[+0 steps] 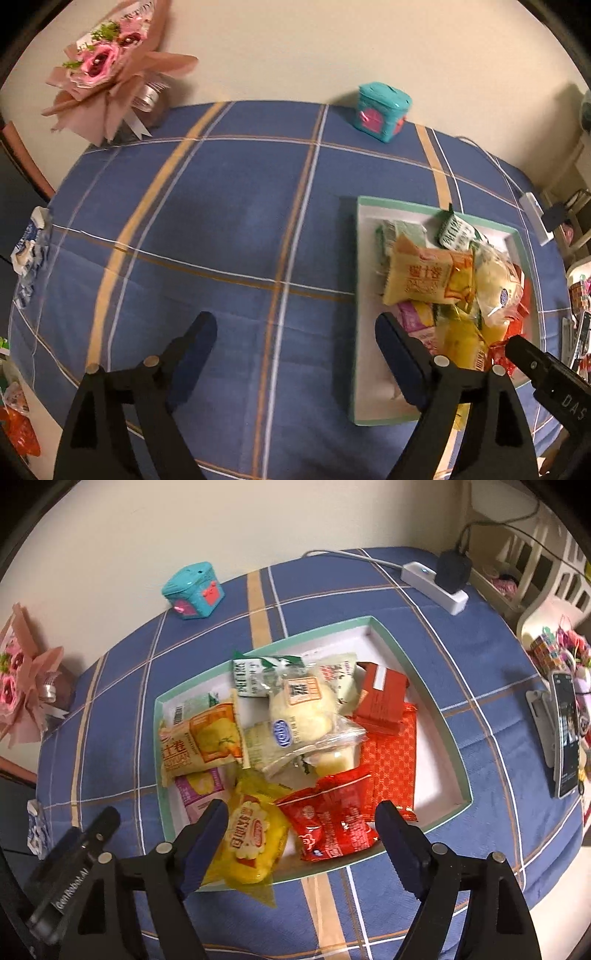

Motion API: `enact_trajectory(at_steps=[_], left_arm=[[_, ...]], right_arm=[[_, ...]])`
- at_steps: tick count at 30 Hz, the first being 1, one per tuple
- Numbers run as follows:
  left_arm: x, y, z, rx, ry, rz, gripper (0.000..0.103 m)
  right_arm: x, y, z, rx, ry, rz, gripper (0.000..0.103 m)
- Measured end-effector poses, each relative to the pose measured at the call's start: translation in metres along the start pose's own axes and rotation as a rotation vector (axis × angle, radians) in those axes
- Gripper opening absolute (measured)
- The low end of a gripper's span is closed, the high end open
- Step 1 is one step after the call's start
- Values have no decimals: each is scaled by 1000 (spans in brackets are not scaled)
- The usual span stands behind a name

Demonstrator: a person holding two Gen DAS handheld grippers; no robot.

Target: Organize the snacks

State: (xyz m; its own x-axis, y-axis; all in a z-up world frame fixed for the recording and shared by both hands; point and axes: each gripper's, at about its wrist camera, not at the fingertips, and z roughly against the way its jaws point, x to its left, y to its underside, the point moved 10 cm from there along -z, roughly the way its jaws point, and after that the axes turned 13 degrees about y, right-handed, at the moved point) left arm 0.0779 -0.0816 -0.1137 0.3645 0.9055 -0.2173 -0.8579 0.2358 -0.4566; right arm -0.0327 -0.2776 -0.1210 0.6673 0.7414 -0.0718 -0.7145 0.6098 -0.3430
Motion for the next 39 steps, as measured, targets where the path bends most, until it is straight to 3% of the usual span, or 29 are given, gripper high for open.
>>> enact_trajectory(at_steps=[3,5,8,14,21,29,39], left_arm=[[3,-2,6,-18,-10,-8,95],[4,-4,10,-35,-18,-19,97],[5,-5,14,-49,-22,-26,103],[11,0,22,-49,-22,-21,103],[17,14,41,-53,-93,-47,103],[33,38,58,-49,-157,-81,103],[47,66,65,-30,-160,-111,103]], right_arm=[[8,1,3,-12,6,27,87],[14,2,6,-25,7,49,103],[22,3,10,-46,4,79,103],[28,5,15,-69,26,115,103],[29,13,27,-97,34,126,103],[30,35,49,-155,19,137,103],[29,72,52,-155,7,161,103]])
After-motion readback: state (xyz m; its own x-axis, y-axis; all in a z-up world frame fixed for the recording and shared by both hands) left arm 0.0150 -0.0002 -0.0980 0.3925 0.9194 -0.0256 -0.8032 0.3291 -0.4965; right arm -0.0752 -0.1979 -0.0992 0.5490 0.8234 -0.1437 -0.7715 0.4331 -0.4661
